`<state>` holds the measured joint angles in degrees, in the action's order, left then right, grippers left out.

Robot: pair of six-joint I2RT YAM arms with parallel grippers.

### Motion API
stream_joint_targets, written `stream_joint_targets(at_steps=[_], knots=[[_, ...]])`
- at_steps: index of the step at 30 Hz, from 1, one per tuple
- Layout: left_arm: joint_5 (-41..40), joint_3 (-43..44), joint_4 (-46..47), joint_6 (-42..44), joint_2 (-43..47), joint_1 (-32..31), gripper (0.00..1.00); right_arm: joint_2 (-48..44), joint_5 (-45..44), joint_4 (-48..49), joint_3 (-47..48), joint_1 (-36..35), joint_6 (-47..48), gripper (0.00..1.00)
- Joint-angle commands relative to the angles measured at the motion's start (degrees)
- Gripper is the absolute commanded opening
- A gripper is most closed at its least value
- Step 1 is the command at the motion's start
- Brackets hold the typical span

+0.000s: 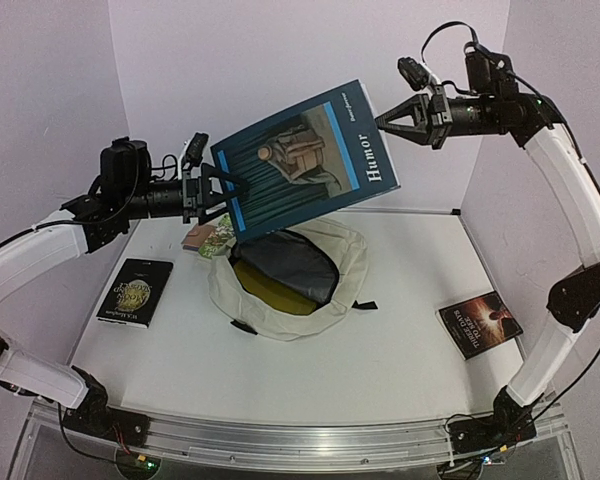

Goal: Pack the student bag
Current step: Pick up the book from the center of the board.

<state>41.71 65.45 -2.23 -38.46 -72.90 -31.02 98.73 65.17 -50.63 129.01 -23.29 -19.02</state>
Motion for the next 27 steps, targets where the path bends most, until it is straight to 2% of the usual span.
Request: stream_joint_targets(at_steps=[1,5,8,19,22,27], knots=[[4.57,-0.41,10.78,-4.73,1.17,0.34,0.98,-2.59,5.21,6.06,-1.16,-0.22,-4.06,0.00],[5.99,-1.14,14.25,-7.72,1.68,0.35,0.93,-1.84,6.50,6.42,-2.44,-0.11,-4.84,0.00],[5.71,-1.88,15.09,-9.00,2.83,0.41,0.86,-1.08,7.38,6.61,-3.71,0.46,-5.15,0.00],[3.08,-5.21,19.41,-13.58,7.39,0.53,0.39,3.54,7.81,8.03,-5.28,4.18,-7.95,0.02],[2.79,-5.30,20.63,-14.85,7.73,0.52,0.28,4.32,6.88,8.29,-5.76,4.15,-8.22,0.14],[0.61,-5.28,19.10,-15.50,8.92,0.57,0.05,5.95,3.27,8.18,-5.37,4.10,-7.78,0.45]])
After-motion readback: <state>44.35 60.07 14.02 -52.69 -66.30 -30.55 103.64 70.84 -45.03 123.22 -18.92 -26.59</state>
